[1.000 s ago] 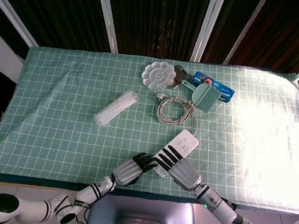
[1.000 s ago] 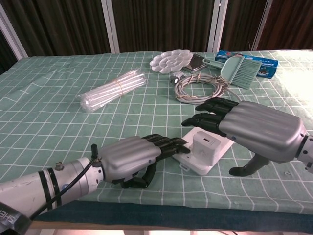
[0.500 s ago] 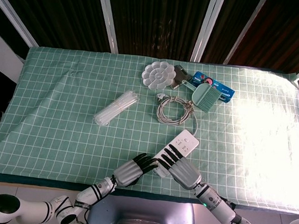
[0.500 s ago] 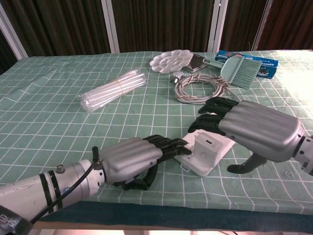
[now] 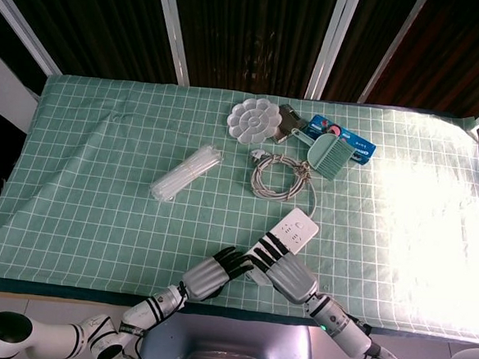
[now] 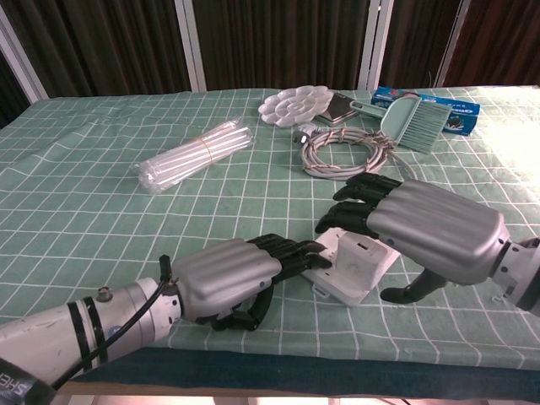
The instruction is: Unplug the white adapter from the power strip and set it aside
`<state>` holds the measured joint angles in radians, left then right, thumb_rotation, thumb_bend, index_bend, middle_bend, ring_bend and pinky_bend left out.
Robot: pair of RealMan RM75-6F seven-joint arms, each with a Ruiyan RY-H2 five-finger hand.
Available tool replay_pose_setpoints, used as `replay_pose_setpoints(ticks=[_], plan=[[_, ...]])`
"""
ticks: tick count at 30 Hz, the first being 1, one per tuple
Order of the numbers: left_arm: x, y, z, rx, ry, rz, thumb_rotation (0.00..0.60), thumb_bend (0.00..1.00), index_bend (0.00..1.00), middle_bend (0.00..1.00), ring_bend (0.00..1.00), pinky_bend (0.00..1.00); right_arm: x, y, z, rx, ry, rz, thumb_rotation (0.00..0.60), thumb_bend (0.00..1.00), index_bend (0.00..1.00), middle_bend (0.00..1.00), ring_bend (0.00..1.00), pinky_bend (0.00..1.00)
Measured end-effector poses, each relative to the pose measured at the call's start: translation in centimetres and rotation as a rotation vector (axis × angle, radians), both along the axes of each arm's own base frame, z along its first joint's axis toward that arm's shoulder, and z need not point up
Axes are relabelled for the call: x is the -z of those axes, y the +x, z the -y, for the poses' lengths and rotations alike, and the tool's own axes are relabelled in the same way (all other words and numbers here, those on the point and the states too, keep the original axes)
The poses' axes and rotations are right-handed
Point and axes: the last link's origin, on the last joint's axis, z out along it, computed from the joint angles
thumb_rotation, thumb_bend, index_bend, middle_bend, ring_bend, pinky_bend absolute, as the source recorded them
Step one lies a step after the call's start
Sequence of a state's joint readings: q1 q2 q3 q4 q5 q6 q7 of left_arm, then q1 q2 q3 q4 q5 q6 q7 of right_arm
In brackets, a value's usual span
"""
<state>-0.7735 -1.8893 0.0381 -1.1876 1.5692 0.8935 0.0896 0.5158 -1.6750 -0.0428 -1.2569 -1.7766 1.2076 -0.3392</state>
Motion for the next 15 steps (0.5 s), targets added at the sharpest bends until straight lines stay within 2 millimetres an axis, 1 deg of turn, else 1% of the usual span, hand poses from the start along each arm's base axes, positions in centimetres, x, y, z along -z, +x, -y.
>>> replay_pose_setpoints(ticks=[3,6,11,15], plan=[[-0.04,-0.06,-0.02,-0.001,0.001,-0.001,0.6,1.0,0.0,0.05,0.01,0.02,0.16,-0.04,0.05,-0.001,-0.006,-0.007,0.6,0.31,0.37,0.35,0.19,0.2],[-0.07,-0.13,-0.04,-0.002,0.002,-0.002,0.6,1.0,0.0,0.05,0.01,0.02,0.25,-0.04,0.09,0.002,-0.007,-0.006,0.6,0.31,0.39,0.36,0.2,0.2],[-0.05,-0.2,-0.07,-0.002,0.002,-0.003,0.6,1.0,0.0,0.05,0.01,0.02,0.24,0.08,0.04,0.0,-0.004,0.006,0.6,0.35,0.42,0.38,0.23,0.21],[-0.02,-0.2,-0.01,0.0,0.002,-0.003,0.6,1.0,0.0,0.05,0.01,0.02,0.26,0.04,0.0,-0.001,-0.002,0.005,0.6,0.4,0.47,0.41,0.27,0.23]])
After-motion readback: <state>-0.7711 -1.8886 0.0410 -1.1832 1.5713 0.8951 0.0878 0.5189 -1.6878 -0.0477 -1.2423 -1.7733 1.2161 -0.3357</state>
